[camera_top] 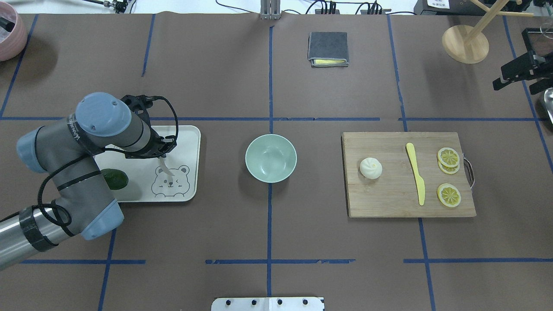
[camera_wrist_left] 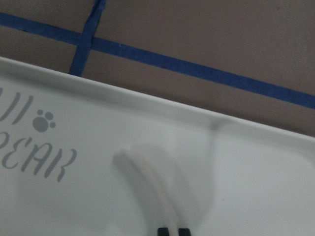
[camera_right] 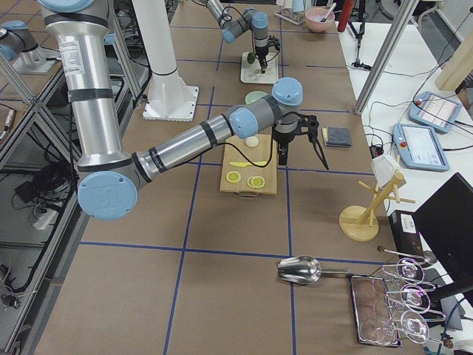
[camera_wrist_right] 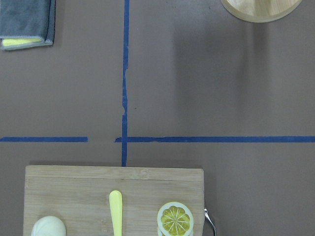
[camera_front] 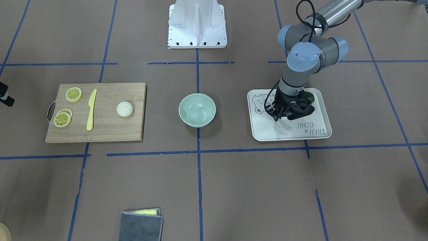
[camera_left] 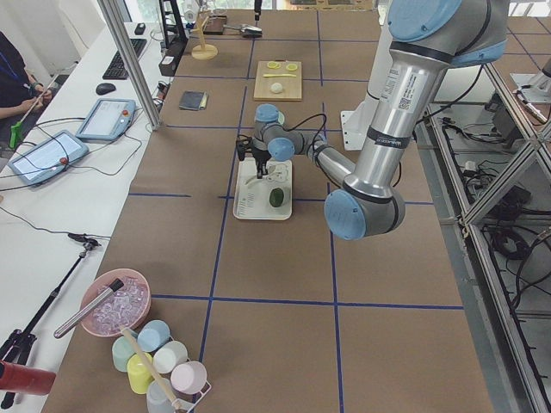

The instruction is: Put spoon and bun in bowl

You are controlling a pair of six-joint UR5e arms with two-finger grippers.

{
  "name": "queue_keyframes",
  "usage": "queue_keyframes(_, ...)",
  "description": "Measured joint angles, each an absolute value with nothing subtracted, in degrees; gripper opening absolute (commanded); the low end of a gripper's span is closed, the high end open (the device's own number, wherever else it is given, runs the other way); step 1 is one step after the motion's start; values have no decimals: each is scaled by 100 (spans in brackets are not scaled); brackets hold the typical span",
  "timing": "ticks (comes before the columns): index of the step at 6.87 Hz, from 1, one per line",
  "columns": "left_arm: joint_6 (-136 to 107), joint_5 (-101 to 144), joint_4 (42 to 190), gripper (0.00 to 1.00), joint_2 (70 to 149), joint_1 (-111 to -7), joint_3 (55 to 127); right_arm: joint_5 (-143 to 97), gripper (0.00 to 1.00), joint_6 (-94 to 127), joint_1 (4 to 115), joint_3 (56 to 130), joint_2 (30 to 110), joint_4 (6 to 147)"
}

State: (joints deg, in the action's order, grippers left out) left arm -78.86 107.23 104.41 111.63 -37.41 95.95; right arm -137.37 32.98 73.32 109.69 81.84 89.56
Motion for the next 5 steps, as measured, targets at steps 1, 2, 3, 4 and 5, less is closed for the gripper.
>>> queue_keyframes(1,-7884,10723,10117,0,11187,-3781,9850,-13732,100,3347,7280,10969,8186,8954)
queue_keyframes(2,-7884,10723,9763,0,11298,-3804,10104,-13681,100,3515,7136,10981,8187,8898)
queue_keyframes(3,-7884,10725,9480,0,11531,-3826,10234,-13525,100,3849,6889,10993,8192,8700)
queue_keyframes(4,-7891,10731,9318,0,11837,-3838,10260,-13214,100,4384,6517,10990,8197,8344)
queue_keyframes(5,-7903,10739,9259,0,12118,-3838,10242,-12851,100,4951,6076,10983,8192,8005)
